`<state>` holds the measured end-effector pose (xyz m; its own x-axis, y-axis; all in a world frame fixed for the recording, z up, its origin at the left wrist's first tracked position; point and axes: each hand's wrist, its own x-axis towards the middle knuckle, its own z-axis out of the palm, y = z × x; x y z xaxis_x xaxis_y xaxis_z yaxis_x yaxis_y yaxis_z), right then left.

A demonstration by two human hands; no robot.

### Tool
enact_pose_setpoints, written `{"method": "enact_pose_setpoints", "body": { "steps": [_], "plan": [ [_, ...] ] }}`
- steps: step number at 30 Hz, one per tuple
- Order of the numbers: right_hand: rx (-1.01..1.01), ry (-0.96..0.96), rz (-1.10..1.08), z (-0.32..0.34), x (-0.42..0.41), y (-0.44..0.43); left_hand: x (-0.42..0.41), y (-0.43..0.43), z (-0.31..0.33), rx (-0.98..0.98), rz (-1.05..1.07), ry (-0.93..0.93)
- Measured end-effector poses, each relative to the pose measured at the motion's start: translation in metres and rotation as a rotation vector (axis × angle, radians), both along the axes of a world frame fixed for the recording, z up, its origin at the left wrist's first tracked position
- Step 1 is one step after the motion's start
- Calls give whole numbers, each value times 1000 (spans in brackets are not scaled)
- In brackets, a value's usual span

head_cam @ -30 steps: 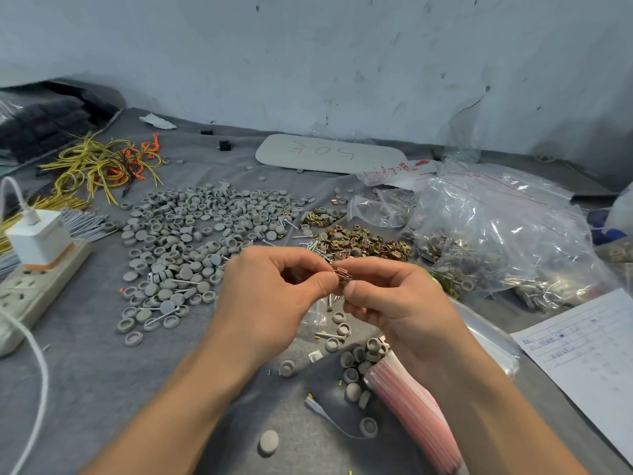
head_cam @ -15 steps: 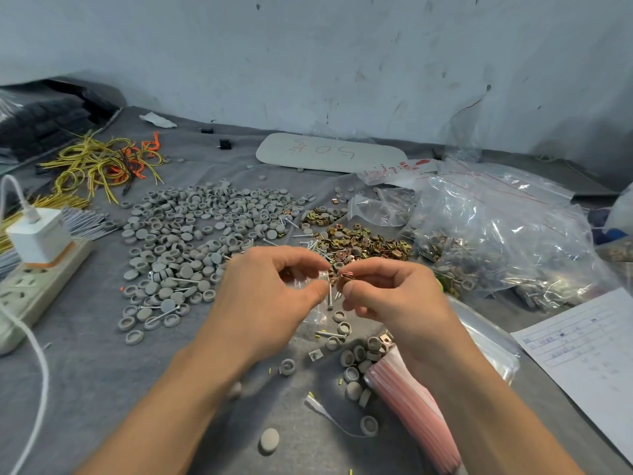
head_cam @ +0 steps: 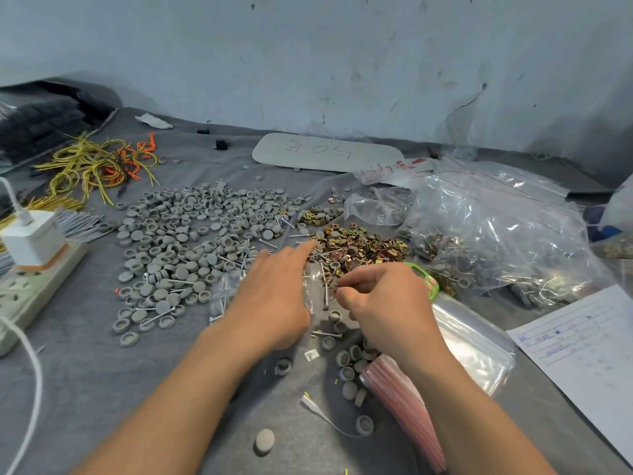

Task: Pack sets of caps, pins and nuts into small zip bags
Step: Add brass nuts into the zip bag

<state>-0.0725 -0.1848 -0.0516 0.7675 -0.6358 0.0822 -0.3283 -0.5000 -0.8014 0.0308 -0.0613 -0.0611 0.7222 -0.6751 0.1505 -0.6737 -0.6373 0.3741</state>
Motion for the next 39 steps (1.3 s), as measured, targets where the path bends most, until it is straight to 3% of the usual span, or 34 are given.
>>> {"method": "enact_pose_setpoints", "body": {
  "steps": [7, 11, 15, 20, 23, 26, 29, 33, 39],
  "plan": [
    [64, -104, 149, 9, 15, 9, -5, 11, 15, -280, -136, 108],
    [58, -179, 310, 13, 18, 23, -6, 19, 18, -339, -48, 215],
    [-18, -288, 74, 16, 12, 0, 1, 28, 22, -402, 104, 222],
    [-335, 155, -153, 16, 0, -53, 9, 38, 31, -833, 242, 417],
    [-474, 295, -136, 12, 2, -59, 13, 41, 36, -973, 366, 180],
    [-592, 333, -41, 5, 7, -53, 12, 41, 34, -860, 390, -124],
    [-646, 353, -1, 1, 11, -47, 7, 30, 27, -560, 296, -275],
    [-644, 309, 15, -2, 16, -45, -5, 17, 8, -130, 156, -146],
    [-736, 317, 123, -10, 31, -33, -3, 16, 6, -134, 158, -12]
  ]
}}
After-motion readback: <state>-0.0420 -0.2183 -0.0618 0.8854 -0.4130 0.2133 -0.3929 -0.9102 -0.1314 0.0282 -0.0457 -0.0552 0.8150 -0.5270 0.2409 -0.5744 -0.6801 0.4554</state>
